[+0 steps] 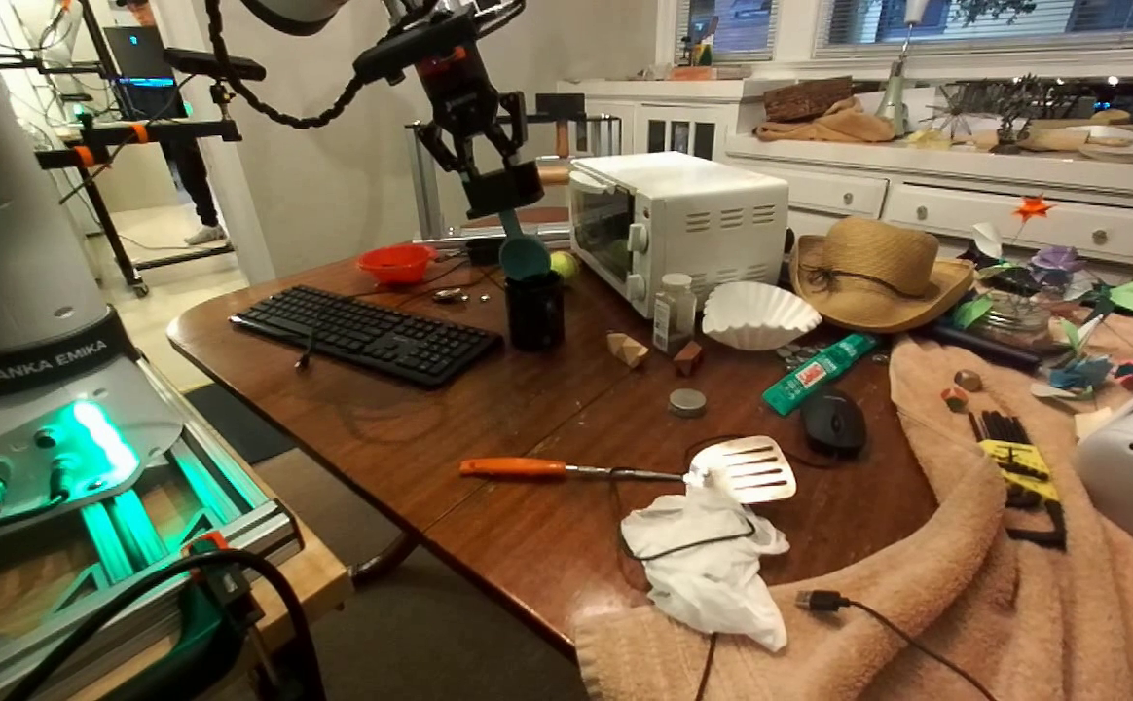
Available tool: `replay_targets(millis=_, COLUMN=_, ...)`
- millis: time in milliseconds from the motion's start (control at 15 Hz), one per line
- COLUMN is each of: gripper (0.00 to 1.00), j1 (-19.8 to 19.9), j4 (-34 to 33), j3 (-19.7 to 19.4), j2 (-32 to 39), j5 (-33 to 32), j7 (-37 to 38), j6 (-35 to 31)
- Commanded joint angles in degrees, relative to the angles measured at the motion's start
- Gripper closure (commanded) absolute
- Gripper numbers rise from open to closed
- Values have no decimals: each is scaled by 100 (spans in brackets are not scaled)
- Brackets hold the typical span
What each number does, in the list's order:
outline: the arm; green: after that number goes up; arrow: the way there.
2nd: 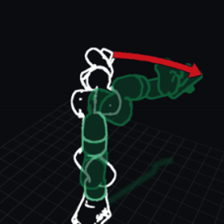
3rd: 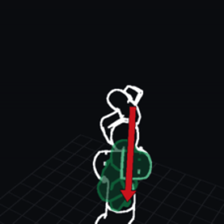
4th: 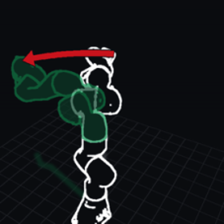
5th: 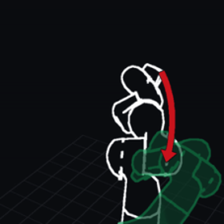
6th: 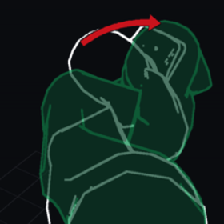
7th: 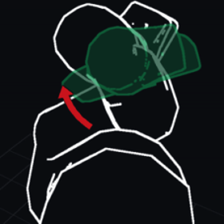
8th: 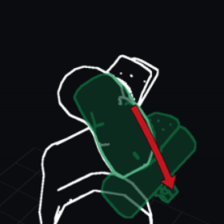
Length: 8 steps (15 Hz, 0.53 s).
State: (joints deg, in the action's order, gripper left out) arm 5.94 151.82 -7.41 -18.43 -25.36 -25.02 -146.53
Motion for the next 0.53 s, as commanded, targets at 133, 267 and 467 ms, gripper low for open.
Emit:
replay_targets(millis=133, gripper=52, j1=153, j4=134, j3=66, j2=-139, j5=-200, j7=254, j6=14)
replay_targets(millis=267, gripper=52, j1=167, j4=161, j3=76, j2=-175, j5=-211, j7=286, j6=15)
replay_targets(millis=467, gripper=52, j1=171, j4=161, j3=95, j2=-177, j5=-213, j7=322, j6=15)
